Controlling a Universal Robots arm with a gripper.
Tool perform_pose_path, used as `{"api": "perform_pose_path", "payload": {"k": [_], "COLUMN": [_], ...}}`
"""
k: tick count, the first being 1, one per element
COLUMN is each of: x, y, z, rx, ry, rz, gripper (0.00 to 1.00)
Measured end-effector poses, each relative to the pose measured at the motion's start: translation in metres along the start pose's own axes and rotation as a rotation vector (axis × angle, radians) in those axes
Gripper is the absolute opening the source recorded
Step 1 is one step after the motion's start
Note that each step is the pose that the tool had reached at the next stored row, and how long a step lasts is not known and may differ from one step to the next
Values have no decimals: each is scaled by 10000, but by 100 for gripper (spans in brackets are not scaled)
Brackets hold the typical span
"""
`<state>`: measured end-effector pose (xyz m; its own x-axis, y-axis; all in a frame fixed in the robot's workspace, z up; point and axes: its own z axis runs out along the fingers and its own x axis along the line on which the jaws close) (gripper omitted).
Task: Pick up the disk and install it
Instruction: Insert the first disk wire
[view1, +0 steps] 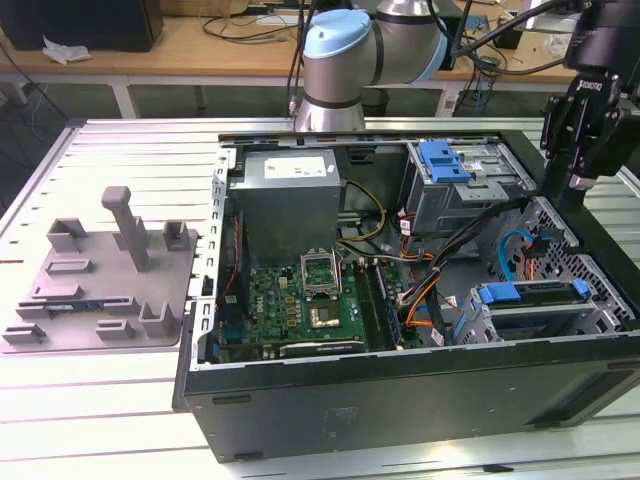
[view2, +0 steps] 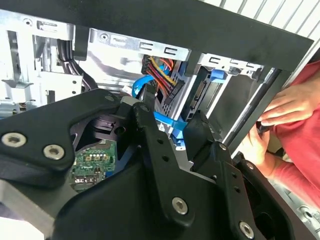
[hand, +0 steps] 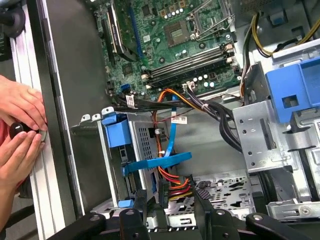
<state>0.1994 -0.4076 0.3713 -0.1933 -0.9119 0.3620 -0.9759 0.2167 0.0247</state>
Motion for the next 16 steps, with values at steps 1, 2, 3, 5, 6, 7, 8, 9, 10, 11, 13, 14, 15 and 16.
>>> {"api": "perform_pose_path", "payload": {"k": [1, 2, 3, 5, 6, 7, 8, 9, 10, 11, 13, 14, 15, 16], "x": [-3, -8, -10, -23, -26, -30, -36, -42, -45, -42, -36, -26, -13, 8], "y": [-4, -7, -8, -11, -11, -12, -13, -14, -15, -17, -19, -21, -24, -31], "z": [6, 16, 24, 61, 70, 81, 100, 121, 134, 143, 151, 158, 165, 178], "rx": [5, 9, 11, 14, 14, 14, 15, 15, 15, 18, 22, 21, 22, 22], "ry": [14, 29, 36, 48, 49, 50, 52, 54, 58, 67, 82, 88, 89, 88], "rz": [-7, -11, -10, -9, -9, -9, -10, -10, -9, -10, -9, -7, -7, -8], "gripper": [50, 50, 50, 50, 50, 49, 42, 35, 35, 35, 35, 35, 35, 35]}}
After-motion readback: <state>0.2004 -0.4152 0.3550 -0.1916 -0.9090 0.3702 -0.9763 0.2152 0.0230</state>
